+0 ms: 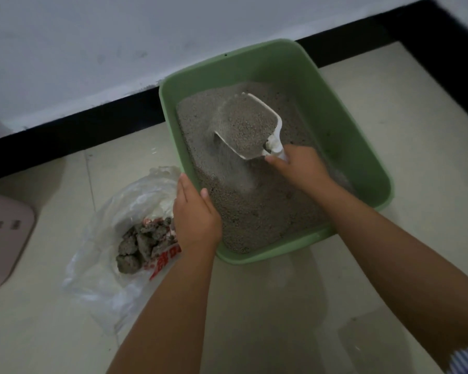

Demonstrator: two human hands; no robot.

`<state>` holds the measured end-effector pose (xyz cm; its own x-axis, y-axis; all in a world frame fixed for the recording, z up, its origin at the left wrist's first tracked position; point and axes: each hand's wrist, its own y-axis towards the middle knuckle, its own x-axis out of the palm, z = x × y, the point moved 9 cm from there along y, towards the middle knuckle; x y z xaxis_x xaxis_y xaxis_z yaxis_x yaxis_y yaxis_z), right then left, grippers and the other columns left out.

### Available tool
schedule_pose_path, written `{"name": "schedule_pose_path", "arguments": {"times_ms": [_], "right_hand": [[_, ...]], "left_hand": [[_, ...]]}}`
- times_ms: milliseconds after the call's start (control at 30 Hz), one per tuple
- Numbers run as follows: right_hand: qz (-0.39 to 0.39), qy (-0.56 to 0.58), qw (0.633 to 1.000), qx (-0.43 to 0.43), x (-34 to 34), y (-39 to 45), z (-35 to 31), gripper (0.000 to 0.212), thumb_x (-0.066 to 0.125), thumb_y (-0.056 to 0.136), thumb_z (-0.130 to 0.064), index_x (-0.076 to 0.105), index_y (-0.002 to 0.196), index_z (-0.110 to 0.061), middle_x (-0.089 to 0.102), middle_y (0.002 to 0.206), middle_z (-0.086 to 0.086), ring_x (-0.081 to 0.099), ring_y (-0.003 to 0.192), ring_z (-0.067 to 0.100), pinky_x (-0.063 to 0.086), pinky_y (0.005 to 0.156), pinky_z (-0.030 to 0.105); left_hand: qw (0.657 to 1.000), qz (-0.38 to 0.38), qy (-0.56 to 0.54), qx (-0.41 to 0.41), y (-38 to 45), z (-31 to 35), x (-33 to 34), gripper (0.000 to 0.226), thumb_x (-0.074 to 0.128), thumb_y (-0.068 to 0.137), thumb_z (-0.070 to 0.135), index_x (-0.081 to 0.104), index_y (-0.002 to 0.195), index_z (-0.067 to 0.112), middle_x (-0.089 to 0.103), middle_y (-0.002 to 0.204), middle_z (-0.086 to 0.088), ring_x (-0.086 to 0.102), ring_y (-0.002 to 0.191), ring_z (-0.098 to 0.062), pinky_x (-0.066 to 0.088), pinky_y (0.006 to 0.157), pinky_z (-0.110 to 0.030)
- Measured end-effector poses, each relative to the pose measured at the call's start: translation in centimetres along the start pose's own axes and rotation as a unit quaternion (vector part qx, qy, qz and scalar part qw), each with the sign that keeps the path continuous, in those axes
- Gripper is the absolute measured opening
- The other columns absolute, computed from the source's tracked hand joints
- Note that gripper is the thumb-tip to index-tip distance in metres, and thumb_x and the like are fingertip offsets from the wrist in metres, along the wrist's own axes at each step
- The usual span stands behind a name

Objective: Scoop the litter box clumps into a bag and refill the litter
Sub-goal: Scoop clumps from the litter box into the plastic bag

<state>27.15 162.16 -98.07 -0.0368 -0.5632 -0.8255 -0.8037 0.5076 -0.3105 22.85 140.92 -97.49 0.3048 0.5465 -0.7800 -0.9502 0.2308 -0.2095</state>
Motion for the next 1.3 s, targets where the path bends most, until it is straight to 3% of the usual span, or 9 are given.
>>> {"name": "schedule_pose_path", "arguments": {"times_ms": [67, 233, 433, 600, 733, 867, 1000, 1133, 1300], "right_hand": [[0.002, -0.006, 1.0, -0.007, -0.6, -0.5, 0.2, 0.046, 0.048, 0.093, -0.04, 0.029, 0.056, -0.022, 0.037, 0.06, -0.003, 0.045, 0.074, 0.02, 0.026, 0.051, 0.029], [0.008, 0.009, 1.0, -0.022, -1.9, -1.6, 0.2, 0.047, 0.049, 0.093, -0.038, 0.03, 0.055, -0.018, 0.036, 0.058, -0.003, 0.046, 0.072, 0.02, 0.032, 0.065, 0.029], [0.006, 0.025, 1.0, -0.01, -3.1, -2.1, 0.0, 0.047, 0.05, 0.093, -0.038, 0.031, 0.055, -0.017, 0.036, 0.059, -0.002, 0.045, 0.075, 0.02, 0.032, 0.067, 0.028], [-0.015, -0.003, 1.0, -0.017, -3.0, -2.4, -0.3, 0.047, 0.047, 0.094, -0.038, 0.03, 0.055, -0.017, 0.034, 0.059, -0.002, 0.039, 0.062, 0.018, 0.026, 0.055, 0.03], [-0.023, 0.018, 0.999, -0.013, -2.6, -2.5, 0.2, 0.044, 0.048, 0.094, -0.036, 0.035, 0.056, -0.017, 0.037, 0.059, -0.002, 0.034, 0.054, 0.007, 0.025, 0.051, 0.022], [-0.069, 0.001, 0.997, -0.021, -1.3, -3.1, 0.3, 0.034, 0.05, 0.093, -0.037, 0.053, 0.077, -0.007, 0.045, 0.067, 0.005, 0.045, 0.069, 0.02, 0.027, 0.054, 0.028], [-0.054, 0.021, 0.998, -0.005, -1.5, -3.2, 1.2, 0.027, 0.05, 0.094, -0.034, 0.05, 0.08, -0.011, 0.041, 0.061, -0.003, 0.044, 0.068, 0.017, 0.027, 0.052, 0.02], [-0.077, -0.059, 0.995, 0.008, -1.8, -3.3, 2.5, 0.039, 0.051, 0.092, -0.038, 0.044, 0.064, -0.011, 0.039, 0.059, -0.002, 0.045, 0.069, 0.021, 0.029, 0.053, 0.028], [-0.1, -0.179, 0.976, 0.069, -4.8, -4.4, 5.1, 0.039, 0.05, 0.091, -0.042, 0.053, 0.072, -0.007, 0.048, 0.073, 0.008, 0.046, 0.064, 0.021, 0.035, 0.06, 0.026]], "left_hand": [[1.0, 0.002, -0.001, 0.003, 0.0, 0.1, -0.1, 0.053, 0.026, 0.1, 0.022, 0.01, 0.148, 0.005, 0.017, 0.155, -0.011, 0.019, 0.142, -0.025, 0.019, 0.116, -0.035], [1.0, 0.011, 0.0, 0.008, -0.1, 0.1, -0.2, 0.053, 0.028, 0.1, 0.02, 0.013, 0.147, 0.002, 0.021, 0.153, -0.015, 0.023, 0.141, -0.029, 0.022, 0.116, -0.038], [1.0, 0.024, -0.003, 0.009, -0.2, 0.1, -0.3, 0.052, 0.029, 0.1, 0.019, 0.015, 0.147, 0.002, 0.025, 0.152, -0.017, 0.026, 0.139, -0.031, 0.024, 0.114, -0.041], [1.0, 0.026, -0.003, 0.01, -0.1, 0.3, -0.4, 0.052, 0.029, 0.1, 0.02, 0.015, 0.147, 0.003, 0.025, 0.152, -0.016, 0.028, 0.138, -0.032, 0.026, 0.113, -0.042], [1.0, 0.024, 0.0, 0.009, -0.2, 0.2, -0.3, 0.052, 0.029, 0.1, 0.02, 0.014, 0.147, 0.003, 0.024, 0.152, -0.015, 0.028, 0.138, -0.032, 0.025, 0.112, -0.04], [1.0, 0.022, 0.004, 0.007, -0.2, 0.2, -0.3, 0.052, 0.028, 0.1, 0.021, 0.014, 0.147, 0.003, 0.023, 0.153, -0.015, 0.026, 0.138, -0.031, 0.024, 0.113, -0.04], [1.0, 0.019, 0.015, 0.01, -0.2, 0.3, -0.3, 0.053, 0.028, 0.1, 0.021, 0.013, 0.147, 0.003, 0.022, 0.153, -0.015, 0.027, 0.138, -0.031, 0.024, 0.112, -0.039], [0.999, 0.018, 0.028, 0.015, -0.1, 0.2, -0.3, 0.053, 0.028, 0.1, 0.021, 0.013, 0.147, 0.001, 0.022, 0.152, -0.017, 0.028, 0.136, -0.034, 0.024, 0.111, -0.039], [0.99, 0.002, 0.136, 0.046, -0.2, 1.1, 0.0, 0.059, 0.024, 0.099, 0.028, 0.009, 0.145, -0.005, 0.011, 0.154, -0.023, 0.019, 0.14, -0.037, 0.016, 0.113, -0.043]]}}
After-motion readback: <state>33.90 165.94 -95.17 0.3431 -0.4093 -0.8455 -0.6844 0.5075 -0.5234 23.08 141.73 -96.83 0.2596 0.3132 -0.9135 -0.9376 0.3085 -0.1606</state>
